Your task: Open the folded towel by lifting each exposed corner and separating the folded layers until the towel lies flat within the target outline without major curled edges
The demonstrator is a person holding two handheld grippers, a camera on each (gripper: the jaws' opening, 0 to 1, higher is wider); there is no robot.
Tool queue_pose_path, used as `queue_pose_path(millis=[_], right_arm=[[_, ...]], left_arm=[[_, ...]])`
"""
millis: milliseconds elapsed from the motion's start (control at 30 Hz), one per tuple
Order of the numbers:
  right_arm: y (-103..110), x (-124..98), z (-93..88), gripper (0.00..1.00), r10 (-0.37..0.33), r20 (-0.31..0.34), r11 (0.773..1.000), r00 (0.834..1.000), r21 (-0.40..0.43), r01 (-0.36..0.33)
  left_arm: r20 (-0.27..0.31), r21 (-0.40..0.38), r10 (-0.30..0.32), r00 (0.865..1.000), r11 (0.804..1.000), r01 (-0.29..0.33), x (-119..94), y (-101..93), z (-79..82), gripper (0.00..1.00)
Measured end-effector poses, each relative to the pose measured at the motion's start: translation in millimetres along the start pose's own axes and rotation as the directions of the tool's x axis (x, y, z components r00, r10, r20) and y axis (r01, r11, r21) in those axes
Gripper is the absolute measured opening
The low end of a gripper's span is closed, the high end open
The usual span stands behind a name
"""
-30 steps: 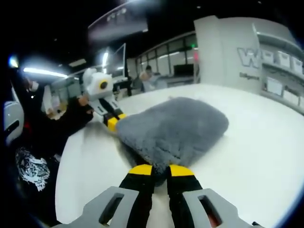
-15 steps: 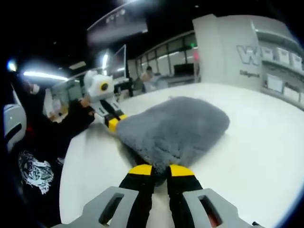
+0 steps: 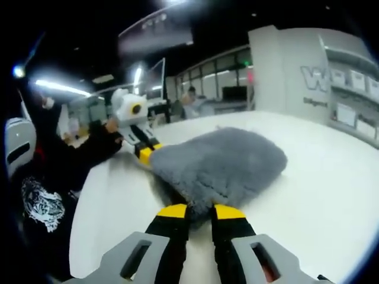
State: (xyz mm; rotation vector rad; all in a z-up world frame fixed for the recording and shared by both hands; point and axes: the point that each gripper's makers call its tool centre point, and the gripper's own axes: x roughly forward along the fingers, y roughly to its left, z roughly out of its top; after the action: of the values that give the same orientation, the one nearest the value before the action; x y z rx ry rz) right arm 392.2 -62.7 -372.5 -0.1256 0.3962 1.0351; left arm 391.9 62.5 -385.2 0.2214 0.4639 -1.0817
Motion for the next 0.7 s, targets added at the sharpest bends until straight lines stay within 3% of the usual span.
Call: queue_pose_path(millis=[67, 167, 233, 300, 333, 367, 400, 433, 467, 500, 600, 700], right_arm=[[1, 0, -1.0, 0.13, 0.010, -0.004, 1.000, 1.000, -0.007, -0.010], [3, -1, -1.4, 0.16, 0.013, -0.008, 0.999, 1.000, -0.044, -0.013], [4, -1, -1.1, 0.19, 0.022, -0.006, 0.998, 1.000, -0.053, -0.022], [4, -2, -0.6, 0.25, 0.029, -0.004, 0.997, 1.000, -0.067, -0.029], [3, -4, 0.7, 0.32, 0.031, 0.003, 0.997, 1.000, -0.064, -0.031], [3, -5, 2.7, 0.46, 0.035, 0.014, 0.998, 0.999, -0.050, -0.034], [3, -6, 4.5, 0.58, 0.039, 0.023, 0.998, 0.999, -0.043, -0.038], [3, -7, 5.6, 0.68, 0.039, 0.028, 0.998, 0.999, -0.042, -0.038], [2, -8, 8.1, 0.76, 0.038, 0.040, 0.998, 0.999, -0.043, -0.036], [1, -10, 11.0, 0.81, 0.035, 0.054, 0.998, 0.998, -0.045, -0.033], [-4, -8, 10.9, 1.00, 0.010, 0.054, 0.999, 0.999, -0.039, -0.008], [-17, -10, 4.2, 1.00, -0.068, 0.026, 0.995, 0.997, -0.068, 0.069]], left_arm=[[0.024, 0.057, 0.036, 0.999, 0.998, -0.038, -2, 6.5, 2.9, 0.17], [0.030, 0.058, 0.058, 0.998, 0.997, -0.060, -7, 13.1, 1.0, 0.39], [0.030, 0.056, 0.061, 0.998, 0.996, -0.063, -10, 15.2, -1.1, 0.48], [0.055, 0.068, 0.098, 0.994, 0.993, -0.101, -13, 22.1, 1.5, 0.70], [0.074, 0.066, 0.118, 0.990, 0.990, -0.123, -14, 26.0, 4.0, 0.84], [0.091, 0.057, 0.148, 0.985, 0.987, -0.153, -14, 31.4, 5.9, 1.00], [0.082, 0.044, 0.158, 0.984, 0.986, -0.161, -15, 33.7, 3.8, 0.96], [0.050, 0.021, 0.191, 0.980, 0.981, -0.192, -18, 40.6, -2.2, 1.00], [0.053, 0.007, 0.209, 0.977, 0.978, -0.209, -17, 45.0, -2.4, 1.00], [0.056, 0.010, 0.240, 0.969, 0.970, -0.241, -19, 52.1, -2.9, 1.00], [0.070, -0.002, 0.254, 0.965, 0.967, -0.255, -22, 57.7, -1.2, 1.00], [0.096, -0.024, 0.270, 0.958, 0.963, -0.269, -25, 65.2, 2.8, 1.00]])
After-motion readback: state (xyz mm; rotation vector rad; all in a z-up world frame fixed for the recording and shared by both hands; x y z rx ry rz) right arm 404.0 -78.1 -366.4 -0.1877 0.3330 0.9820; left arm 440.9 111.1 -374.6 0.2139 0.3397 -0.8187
